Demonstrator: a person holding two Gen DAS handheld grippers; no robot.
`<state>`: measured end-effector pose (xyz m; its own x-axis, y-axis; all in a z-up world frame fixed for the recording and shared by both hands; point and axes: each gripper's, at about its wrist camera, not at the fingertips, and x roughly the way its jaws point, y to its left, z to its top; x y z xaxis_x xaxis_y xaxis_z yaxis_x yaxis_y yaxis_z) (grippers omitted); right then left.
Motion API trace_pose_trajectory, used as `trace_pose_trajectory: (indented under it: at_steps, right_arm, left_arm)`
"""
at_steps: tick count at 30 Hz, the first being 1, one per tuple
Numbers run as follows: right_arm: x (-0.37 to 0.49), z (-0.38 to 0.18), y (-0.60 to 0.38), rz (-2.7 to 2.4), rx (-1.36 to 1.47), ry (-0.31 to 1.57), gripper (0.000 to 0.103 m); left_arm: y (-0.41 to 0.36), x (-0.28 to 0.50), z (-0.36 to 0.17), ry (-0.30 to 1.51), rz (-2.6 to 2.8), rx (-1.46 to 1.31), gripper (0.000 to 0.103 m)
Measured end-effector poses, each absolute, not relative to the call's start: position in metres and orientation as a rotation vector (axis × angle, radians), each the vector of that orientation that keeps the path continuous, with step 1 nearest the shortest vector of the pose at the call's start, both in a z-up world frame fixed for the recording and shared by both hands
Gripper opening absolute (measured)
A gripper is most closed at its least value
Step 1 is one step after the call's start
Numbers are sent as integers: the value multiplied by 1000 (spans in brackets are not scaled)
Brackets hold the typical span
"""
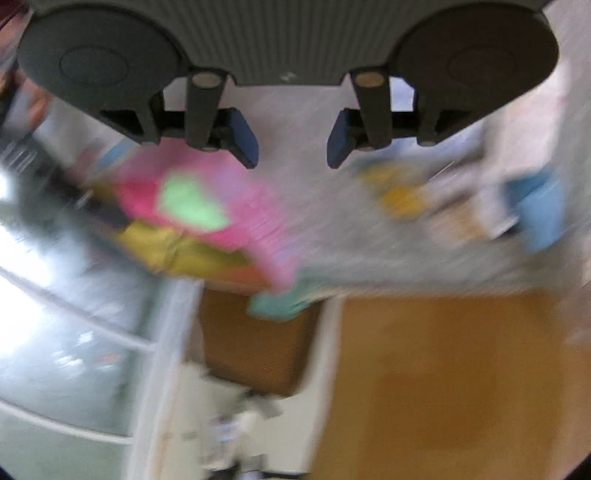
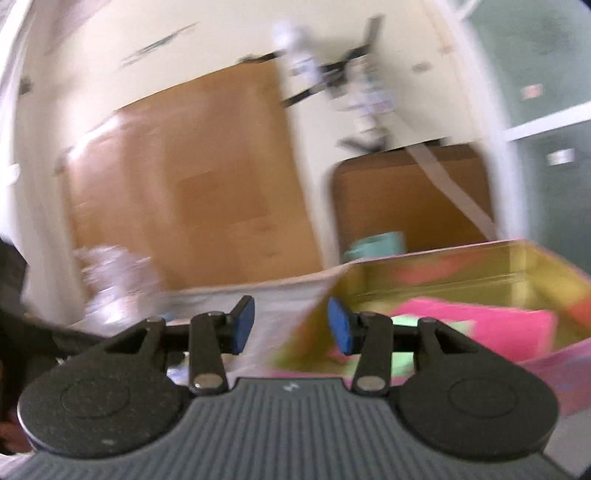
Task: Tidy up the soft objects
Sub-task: 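Carry the green cloth into the pink tin and release it, then grasp the white wet-wipe pack with the right gripper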
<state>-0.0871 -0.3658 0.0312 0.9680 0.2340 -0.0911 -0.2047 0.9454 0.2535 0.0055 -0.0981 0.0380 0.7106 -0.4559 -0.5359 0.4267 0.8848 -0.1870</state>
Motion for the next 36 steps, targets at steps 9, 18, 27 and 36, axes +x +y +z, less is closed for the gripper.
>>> trace_pose_trajectory:
  at_steps: [9,18,27,36]
  right_arm:
    - [-34,24,-235,488,96,381,48]
    - [38,-1,-203,443,207,612,52]
    - [-29,-8,-226,575,307,724,3]
    - [-41,7,-203,588,-77,487,81]
  left_arm:
    - [15,-22,-3,617,-232,-133,41]
    - [25,-21,-3,607,-277,-251,42]
    - [25,-21,-4,610,-291,-278,43]
    - [30,-28,-3,586,-243,-309,43]
